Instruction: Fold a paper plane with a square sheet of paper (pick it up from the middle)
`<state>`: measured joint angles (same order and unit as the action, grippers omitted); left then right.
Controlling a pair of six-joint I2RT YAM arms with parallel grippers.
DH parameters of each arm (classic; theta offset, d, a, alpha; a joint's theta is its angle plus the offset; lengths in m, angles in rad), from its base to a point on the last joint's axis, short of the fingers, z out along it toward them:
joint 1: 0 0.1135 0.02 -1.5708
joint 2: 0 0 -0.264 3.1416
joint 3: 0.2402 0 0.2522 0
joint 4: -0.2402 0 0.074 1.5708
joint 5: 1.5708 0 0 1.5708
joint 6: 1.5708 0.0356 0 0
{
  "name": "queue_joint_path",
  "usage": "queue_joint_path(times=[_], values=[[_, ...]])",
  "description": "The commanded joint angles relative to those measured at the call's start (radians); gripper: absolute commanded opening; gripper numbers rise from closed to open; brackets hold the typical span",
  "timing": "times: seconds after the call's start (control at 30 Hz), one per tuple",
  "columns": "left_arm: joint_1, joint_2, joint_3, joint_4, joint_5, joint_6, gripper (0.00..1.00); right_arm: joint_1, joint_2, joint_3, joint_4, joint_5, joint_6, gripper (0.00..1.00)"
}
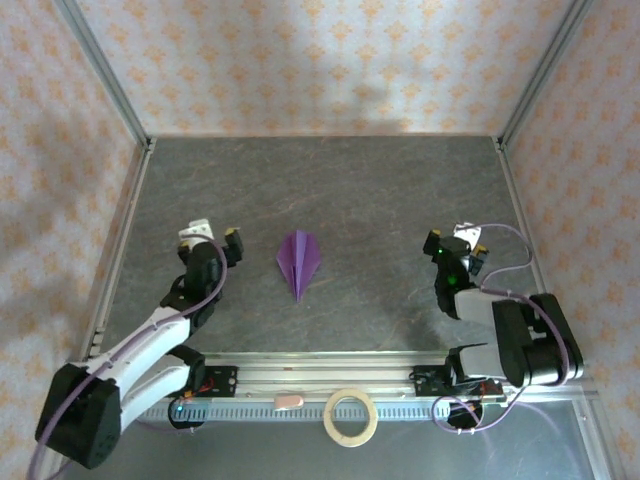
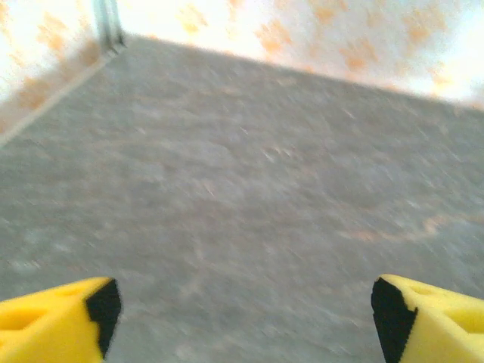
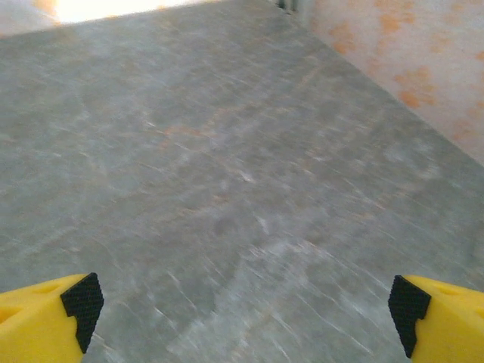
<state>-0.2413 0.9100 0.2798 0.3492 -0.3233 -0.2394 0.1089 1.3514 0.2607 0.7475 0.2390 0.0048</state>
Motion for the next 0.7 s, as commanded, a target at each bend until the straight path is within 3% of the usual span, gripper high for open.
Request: queue_joint_path(times=[0.0,0.07,0.13,0.2,0.27,0.33,0.43,0.5,0.53,0.6,0.67], values=[[0.124,0.033,-0.079,0.368,0.178,0.141,0.89,-0.064,0.041,-0.025,0.394,-0.262,-0.061,1.0],[0.181,0.12,-0.084,0.462,0.293,0.171,0.89,-0.116,0.108,-0.037,0.455,-0.352,-0.032,1.0],[0.205,0.208,-0.086,0.55,0.349,0.201,0.89,-0.124,0.213,-0.081,0.67,-0.373,-0.023,0.99],[0.208,0.302,-0.093,0.654,0.36,0.236,0.89,-0.124,0.156,-0.041,0.492,-0.401,-0.047,0.99],[0.216,0.394,-0.082,0.743,0.403,0.254,0.88,-0.12,0.197,-0.059,0.594,-0.368,-0.036,1.0],[0.22,0.431,-0.05,0.74,0.429,0.285,0.88,-0.114,0.171,-0.035,0.5,-0.333,-0.03,1.0],[0.254,0.548,-0.032,0.828,0.485,0.275,0.88,-0.109,0.182,-0.049,0.547,-0.323,-0.033,0.99],[0.283,0.59,-0.048,0.867,0.423,0.213,0.89,-0.105,0.176,-0.042,0.525,-0.315,-0.037,0.99],[0.29,0.622,-0.075,0.981,0.405,0.198,0.89,-0.104,0.181,-0.044,0.538,-0.316,-0.035,0.99],[0.29,0.6,-0.042,0.875,0.377,0.193,0.9,-0.104,0.176,-0.04,0.517,-0.314,-0.036,0.99],[0.284,0.62,-0.059,0.944,0.366,0.197,0.91,-0.104,0.179,-0.042,0.53,-0.314,-0.037,0.99]])
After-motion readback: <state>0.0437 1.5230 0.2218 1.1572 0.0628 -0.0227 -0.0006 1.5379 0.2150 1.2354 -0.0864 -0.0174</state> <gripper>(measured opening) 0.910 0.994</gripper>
